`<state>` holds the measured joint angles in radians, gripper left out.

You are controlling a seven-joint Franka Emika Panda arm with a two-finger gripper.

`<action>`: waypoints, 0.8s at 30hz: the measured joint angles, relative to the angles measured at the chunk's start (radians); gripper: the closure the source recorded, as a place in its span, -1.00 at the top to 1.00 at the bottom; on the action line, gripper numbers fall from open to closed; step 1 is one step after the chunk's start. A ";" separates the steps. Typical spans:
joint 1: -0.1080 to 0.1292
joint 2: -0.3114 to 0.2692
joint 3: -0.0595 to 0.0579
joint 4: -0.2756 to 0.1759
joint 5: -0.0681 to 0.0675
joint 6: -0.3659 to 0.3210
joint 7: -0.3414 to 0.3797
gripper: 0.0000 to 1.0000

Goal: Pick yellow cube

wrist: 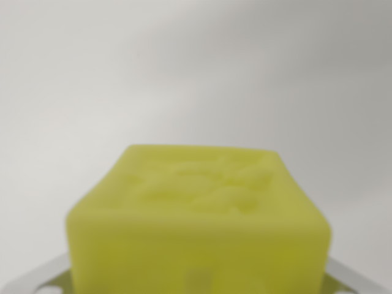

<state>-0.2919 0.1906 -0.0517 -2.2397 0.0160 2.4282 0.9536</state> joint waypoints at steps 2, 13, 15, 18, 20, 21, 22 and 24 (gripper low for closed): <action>0.000 -0.009 0.000 0.003 -0.001 -0.012 0.001 -1.00; 0.000 -0.058 0.000 0.019 -0.005 -0.077 0.004 -1.00; 0.000 -0.066 0.000 0.023 -0.006 -0.090 0.004 -1.00; 0.000 -0.079 0.000 0.029 -0.007 -0.108 0.005 -1.00; 0.000 -0.087 0.000 0.033 -0.008 -0.120 0.005 -1.00; 0.000 -0.090 0.000 0.036 -0.008 -0.126 0.006 -1.00; 0.000 -0.094 0.000 0.038 -0.008 -0.132 0.006 -1.00; 0.000 -0.102 0.000 0.042 -0.009 -0.144 0.006 -1.00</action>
<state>-0.2923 0.0888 -0.0516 -2.1974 0.0072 2.2840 0.9598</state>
